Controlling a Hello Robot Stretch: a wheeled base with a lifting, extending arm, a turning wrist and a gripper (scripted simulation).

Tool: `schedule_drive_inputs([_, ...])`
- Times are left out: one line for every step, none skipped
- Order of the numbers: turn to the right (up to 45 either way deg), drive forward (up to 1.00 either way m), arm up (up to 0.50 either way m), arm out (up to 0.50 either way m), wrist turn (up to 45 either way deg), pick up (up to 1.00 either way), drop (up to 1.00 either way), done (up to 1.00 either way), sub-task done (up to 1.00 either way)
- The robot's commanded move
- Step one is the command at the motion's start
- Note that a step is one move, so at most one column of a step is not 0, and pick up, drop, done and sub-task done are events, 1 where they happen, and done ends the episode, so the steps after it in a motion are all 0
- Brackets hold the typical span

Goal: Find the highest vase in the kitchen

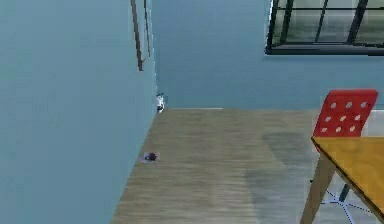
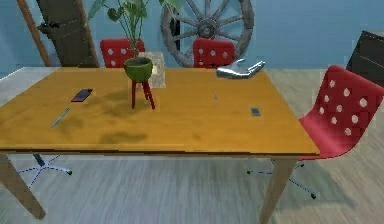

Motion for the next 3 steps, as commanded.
schedule_drive_inputs([0.0,1.00,0.00,0.00,0.0,0.00,0.00,0.00,0.00])
schedule_drive_inputs([-3.0,0.00,0.00,0.00,0.0,0.00,0.00,0.00,0.00])
schedule_drive_inputs([0.0,0.25,0.00,0.00,0.0,0.00,0.00,0.00,0.00])
